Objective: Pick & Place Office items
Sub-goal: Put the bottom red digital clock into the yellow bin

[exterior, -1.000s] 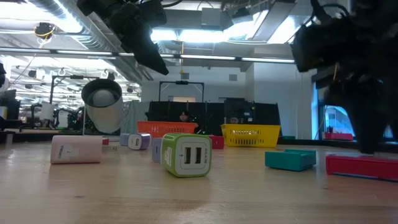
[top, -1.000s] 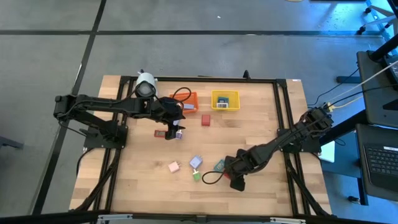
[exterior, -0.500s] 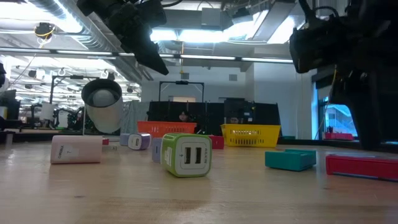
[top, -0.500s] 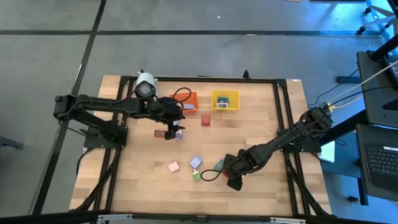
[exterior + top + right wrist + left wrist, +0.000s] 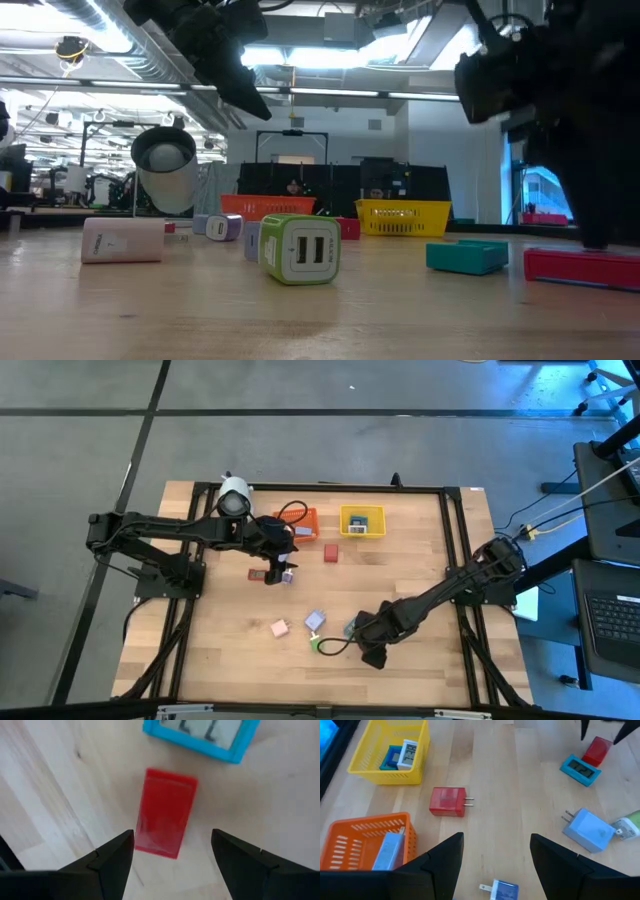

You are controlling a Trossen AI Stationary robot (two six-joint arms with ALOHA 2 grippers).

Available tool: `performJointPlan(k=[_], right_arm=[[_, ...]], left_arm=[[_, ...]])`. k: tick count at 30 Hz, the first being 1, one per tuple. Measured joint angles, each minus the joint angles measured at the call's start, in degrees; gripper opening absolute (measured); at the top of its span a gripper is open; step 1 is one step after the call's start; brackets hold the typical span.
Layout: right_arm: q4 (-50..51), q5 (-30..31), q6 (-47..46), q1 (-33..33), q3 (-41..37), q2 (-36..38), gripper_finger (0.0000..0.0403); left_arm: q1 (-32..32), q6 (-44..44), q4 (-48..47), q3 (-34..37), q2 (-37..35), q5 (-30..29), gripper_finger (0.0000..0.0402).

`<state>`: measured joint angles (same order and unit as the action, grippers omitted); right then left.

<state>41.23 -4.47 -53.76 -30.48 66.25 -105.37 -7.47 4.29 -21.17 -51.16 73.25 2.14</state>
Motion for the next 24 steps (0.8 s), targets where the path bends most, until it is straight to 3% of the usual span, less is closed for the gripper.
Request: performJointPlan(k=[8, 24], right_arm=[[4.9, 0.7, 3.1, -0.4, 6.3, -4.1, 0.0268], [6.2, 2.1, 2.9, -0.3, 6.6, -4.2, 0.0268]], left_arm=[[0.0, 0.0, 0.0, 0.0, 0.0, 0.4, 0.0226], [0.7, 0.1, -0.4, 0.0, 0.0, 0.5, 0.0226]])
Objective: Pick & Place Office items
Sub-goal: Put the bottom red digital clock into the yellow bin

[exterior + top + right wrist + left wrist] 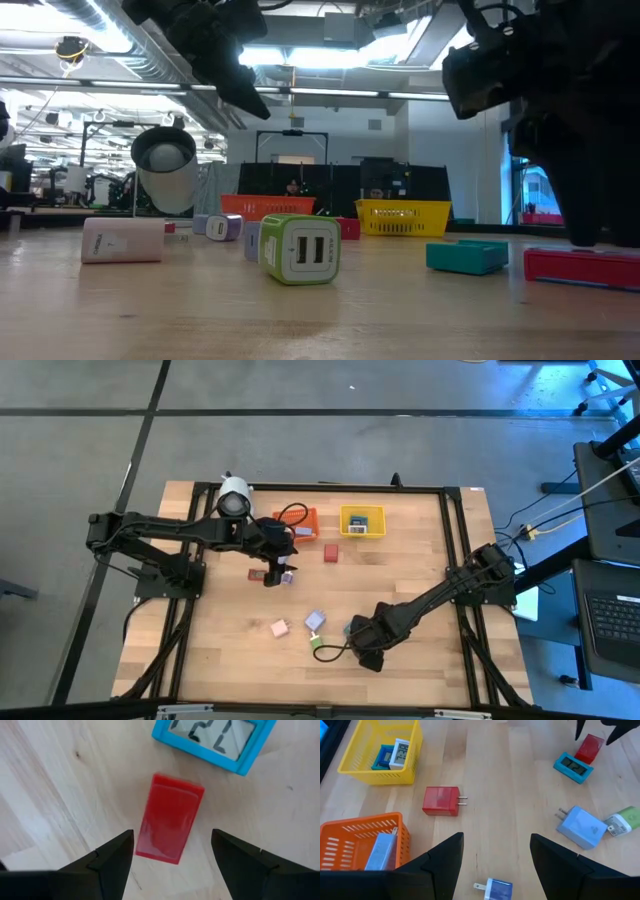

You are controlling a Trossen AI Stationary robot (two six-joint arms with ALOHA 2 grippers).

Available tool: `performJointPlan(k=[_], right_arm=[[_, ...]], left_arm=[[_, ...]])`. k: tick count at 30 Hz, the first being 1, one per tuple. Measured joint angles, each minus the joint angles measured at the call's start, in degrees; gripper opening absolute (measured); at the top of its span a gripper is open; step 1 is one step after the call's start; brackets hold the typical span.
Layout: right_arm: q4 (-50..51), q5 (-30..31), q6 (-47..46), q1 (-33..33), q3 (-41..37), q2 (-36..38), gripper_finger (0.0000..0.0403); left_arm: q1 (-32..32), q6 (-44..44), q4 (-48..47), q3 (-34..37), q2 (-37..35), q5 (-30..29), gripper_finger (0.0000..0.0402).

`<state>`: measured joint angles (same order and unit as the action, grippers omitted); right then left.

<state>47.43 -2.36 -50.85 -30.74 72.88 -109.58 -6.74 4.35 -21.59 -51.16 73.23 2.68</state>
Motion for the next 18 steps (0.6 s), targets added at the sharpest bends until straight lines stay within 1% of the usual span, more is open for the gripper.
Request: performJointPlan(k=[5, 11, 13, 18], right_arm=[[-2.1, -0.4, -1.3, 0.0, 0.0, 0.0, 0.0268], [-3.2, -2.5, -2.4, 0.3, -0.2, -0.4, 0.0268], [-3.7, -4.3, -2.6, 0.3, -0.5, -1.0, 0.0269], [-3.9, -4.8, -1.1, 0.3, -0.6, -3.0, 0.0285]], left_arm=[[0.0, 0.0, 0.0, 0.0, 0.0, 0.0, 0.0226], [0.0, 0.3, 0.0, 0.0, 0.0, 0.0, 0.0226], [0.0, 0.3, 0.0, 0.0, 0.0, 0.0, 0.0226], [0.1, 0.0, -0.1, 0.0, 0.0, 0.2, 0.0226]])
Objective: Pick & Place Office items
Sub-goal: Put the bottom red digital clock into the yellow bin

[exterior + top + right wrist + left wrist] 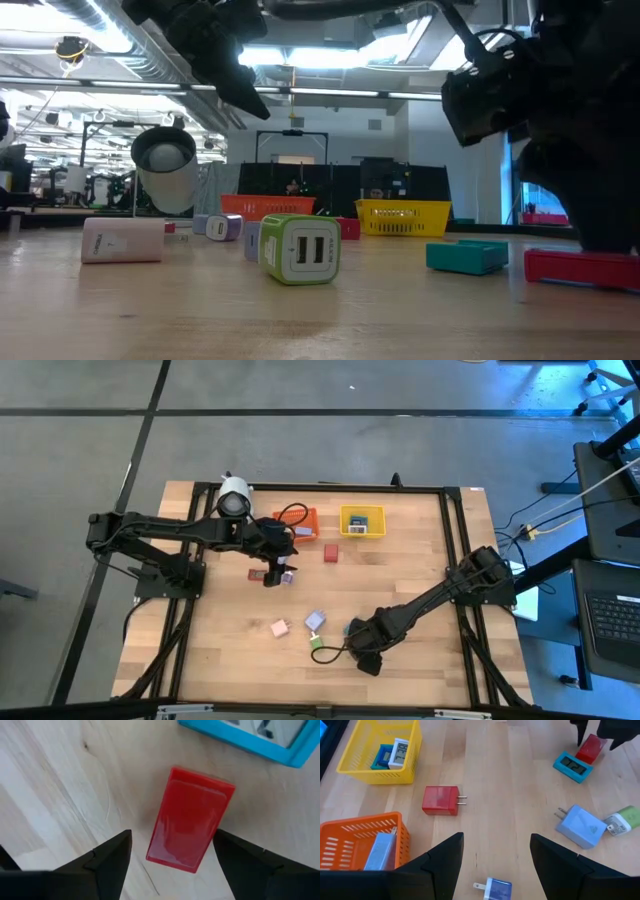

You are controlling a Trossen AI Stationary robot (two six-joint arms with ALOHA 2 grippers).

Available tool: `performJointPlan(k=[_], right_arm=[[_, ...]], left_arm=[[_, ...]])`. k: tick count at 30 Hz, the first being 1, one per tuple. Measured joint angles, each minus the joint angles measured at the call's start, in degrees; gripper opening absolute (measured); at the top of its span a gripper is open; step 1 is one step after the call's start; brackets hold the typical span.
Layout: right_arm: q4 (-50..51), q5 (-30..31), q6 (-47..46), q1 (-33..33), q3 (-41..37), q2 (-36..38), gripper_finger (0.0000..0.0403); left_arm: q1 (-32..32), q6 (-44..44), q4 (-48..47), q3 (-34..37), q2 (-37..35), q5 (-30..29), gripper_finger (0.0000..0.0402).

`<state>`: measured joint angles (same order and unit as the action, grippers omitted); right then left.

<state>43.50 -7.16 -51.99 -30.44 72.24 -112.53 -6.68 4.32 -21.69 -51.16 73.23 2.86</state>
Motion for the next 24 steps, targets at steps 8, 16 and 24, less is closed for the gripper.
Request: performJointPlan(k=[8, 16, 24], right_arm=[[0.3, 0.9, 0.2, 0.0, 0.1, -0.8, 0.0266], [1.2, 2.9, 0.4, 0.0, 0.0, -0.9, 0.0165], [1.3, 5.0, 1.3, -0.1, -0.1, -0.2, 0.0154]], left_arm=[[0.0, -0.1, 0.0, 0.0, 0.0, 1.2, 0.0226], [0.0, -0.1, 0.1, 0.0, 0.0, 1.2, 0.0226], [-0.2, -0.1, 0.5, 0.0, 0.0, 1.2, 0.0226]])
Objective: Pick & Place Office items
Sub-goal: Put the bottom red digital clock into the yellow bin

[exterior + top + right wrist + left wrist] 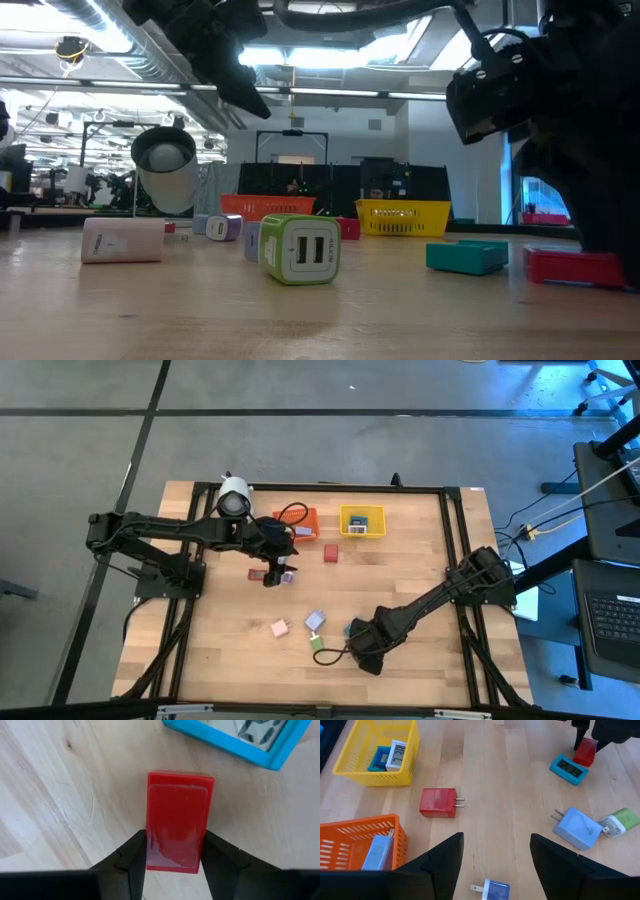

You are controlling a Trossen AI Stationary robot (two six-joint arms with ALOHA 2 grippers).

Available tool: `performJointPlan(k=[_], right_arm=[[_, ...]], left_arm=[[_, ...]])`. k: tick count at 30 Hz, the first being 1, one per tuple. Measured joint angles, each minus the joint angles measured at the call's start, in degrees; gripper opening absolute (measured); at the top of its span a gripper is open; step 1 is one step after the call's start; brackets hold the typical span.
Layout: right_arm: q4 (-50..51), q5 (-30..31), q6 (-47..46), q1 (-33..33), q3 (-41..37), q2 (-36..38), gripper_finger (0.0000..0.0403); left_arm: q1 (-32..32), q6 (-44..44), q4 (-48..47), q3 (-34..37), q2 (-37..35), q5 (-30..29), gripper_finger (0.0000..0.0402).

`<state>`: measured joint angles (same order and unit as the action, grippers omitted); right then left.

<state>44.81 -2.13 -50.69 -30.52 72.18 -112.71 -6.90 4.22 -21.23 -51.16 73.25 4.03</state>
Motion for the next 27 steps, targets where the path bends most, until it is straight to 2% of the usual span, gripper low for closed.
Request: performJointPlan(k=[7, 12, 19, 23, 27], right_arm=[[1.7, 6.0, 0.6, 0.3, -0.2, 2.4, 0.0154], [5.2, 7.1, 0.1, 0.0, -0.1, 5.7, 0.0154], [8.2, 13.4, -1.5, -0.4, -0.1, 12.3, 0.0154], [9.4, 22.9, -2.3, -0.3, -0.1, 17.2, 0.0154], [9.1, 39.6, -2.6, -0.2, 0.0, 22.6, 0.0154]], left_arm=[[0.0, 0.0, 0.0, 0.0, 0.0, -0.5, 0.0226], [0.0, -0.3, 0.0, 0.0, 0.0, -0.5, 0.0226], [0.0, -0.2, 0.2, 0.0, 0.0, -0.5, 0.0226], [0.0, -0.2, 0.3, 0.0, 0.0, -0.6, 0.0226], [0.0, 0.3, 2.8, 0.0, 0.0, -2.6, 0.0226]])
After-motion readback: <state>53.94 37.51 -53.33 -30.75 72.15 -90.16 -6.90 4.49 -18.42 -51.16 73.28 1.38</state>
